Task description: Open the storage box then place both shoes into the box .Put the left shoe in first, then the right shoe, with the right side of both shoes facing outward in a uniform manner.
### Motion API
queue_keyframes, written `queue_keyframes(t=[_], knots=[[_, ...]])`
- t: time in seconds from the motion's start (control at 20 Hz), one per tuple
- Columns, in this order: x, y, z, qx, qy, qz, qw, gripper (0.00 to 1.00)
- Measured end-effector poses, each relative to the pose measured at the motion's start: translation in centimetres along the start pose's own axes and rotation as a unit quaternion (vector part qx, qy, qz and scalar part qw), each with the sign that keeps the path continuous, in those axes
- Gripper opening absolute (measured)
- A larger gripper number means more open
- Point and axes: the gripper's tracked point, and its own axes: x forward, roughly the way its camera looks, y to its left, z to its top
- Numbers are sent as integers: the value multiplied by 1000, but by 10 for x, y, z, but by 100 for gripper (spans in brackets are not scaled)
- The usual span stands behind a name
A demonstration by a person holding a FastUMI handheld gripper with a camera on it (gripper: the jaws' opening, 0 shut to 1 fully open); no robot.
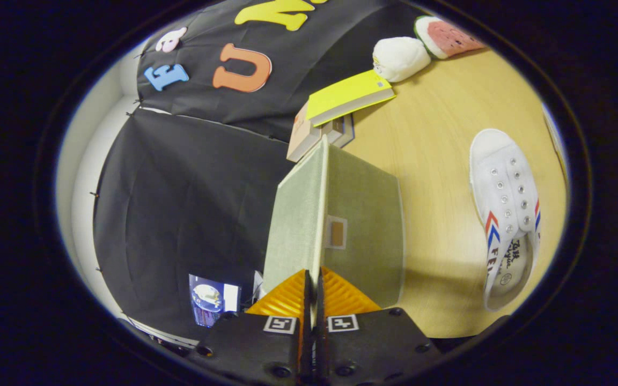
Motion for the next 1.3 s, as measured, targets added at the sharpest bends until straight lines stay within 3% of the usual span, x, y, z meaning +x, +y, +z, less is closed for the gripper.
queue_keyframes(t=[0.25,0.6,0.85,0.95,1.1,1.3], knots=[[-9,49,11,-67,-5,13,998,5],[19,162,17,-151,0,85,985,5],[67,197,3,-213,24,81,973,6],[82,206,0,-239,29,73,968,10],[99,214,3,-308,22,50,950,26],[101,221,8,-374,-9,23,927,88]])
